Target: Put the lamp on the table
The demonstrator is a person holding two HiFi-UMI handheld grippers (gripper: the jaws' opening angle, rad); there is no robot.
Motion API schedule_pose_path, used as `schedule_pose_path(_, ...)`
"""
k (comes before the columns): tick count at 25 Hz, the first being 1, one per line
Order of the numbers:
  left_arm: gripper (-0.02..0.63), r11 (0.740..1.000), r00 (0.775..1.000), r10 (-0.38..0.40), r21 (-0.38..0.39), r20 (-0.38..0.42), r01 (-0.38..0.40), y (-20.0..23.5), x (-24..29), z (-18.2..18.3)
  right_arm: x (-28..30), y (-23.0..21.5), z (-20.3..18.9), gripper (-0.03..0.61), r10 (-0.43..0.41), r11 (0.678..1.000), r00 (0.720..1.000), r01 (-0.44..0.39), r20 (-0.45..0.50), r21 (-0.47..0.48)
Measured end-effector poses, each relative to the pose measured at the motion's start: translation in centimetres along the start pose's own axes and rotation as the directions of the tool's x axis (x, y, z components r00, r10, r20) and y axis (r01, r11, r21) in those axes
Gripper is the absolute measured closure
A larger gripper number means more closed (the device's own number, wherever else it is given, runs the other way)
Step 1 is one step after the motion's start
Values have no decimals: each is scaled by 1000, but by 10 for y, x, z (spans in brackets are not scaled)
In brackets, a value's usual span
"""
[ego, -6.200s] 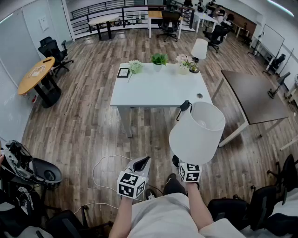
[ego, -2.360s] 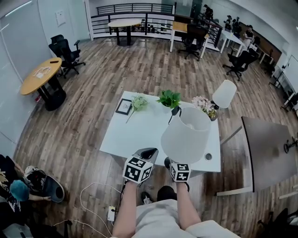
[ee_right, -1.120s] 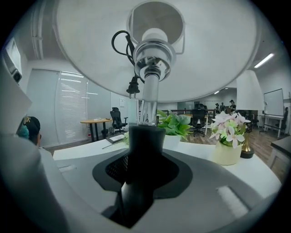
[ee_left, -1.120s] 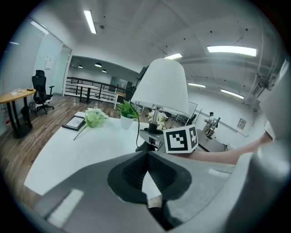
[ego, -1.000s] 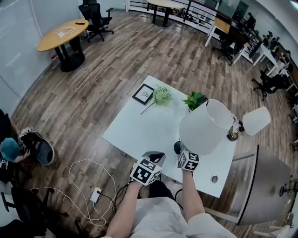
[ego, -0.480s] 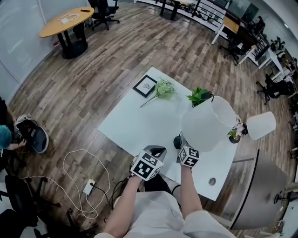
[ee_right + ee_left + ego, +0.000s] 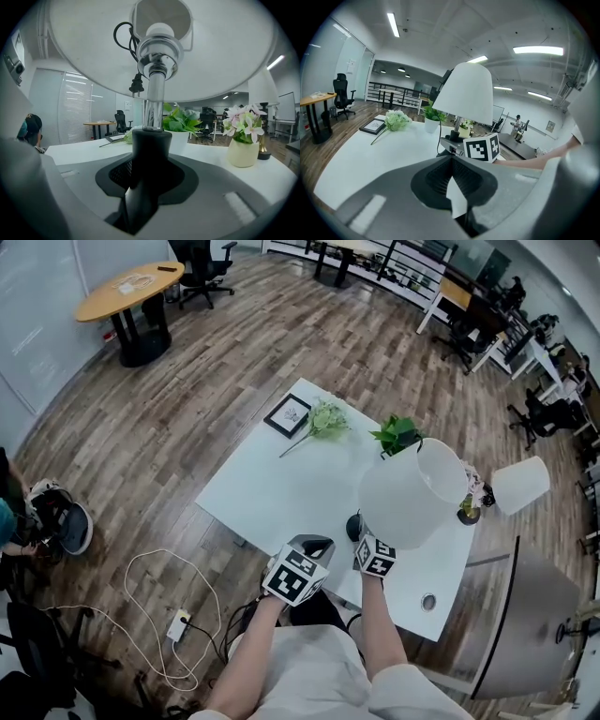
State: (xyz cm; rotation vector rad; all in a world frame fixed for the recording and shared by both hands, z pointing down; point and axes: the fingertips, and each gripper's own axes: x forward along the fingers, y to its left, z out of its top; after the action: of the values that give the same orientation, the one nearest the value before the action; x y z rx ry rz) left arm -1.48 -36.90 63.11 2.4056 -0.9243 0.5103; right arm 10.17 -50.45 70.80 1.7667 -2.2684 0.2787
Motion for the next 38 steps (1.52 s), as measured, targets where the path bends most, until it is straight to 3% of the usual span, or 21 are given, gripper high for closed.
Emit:
schedule_pose_path(7, 614, 999, 999, -23, 42, 27, 22, -10, 4, 4, -7, 1, -5, 426, -7, 1000, 1000, 7, 18, -14)
schedule_pose_path(18, 614, 999, 999, -17, 36, 29, 16, -9, -12, -10, -9, 9, -6, 428, -31, 998, 999, 33, 41, -60)
schedule_pose_path(29, 614, 993, 998, -47, 110, 35, 43, -36, -21, 10, -27, 9, -21, 396, -91, 996, 995, 91, 31, 0)
schedule_pose_path(38, 614, 988, 997, -78, 133, 27, 73, -64, -32, 6, -81, 12, -47, 442, -141, 989, 990, 142, -25, 52)
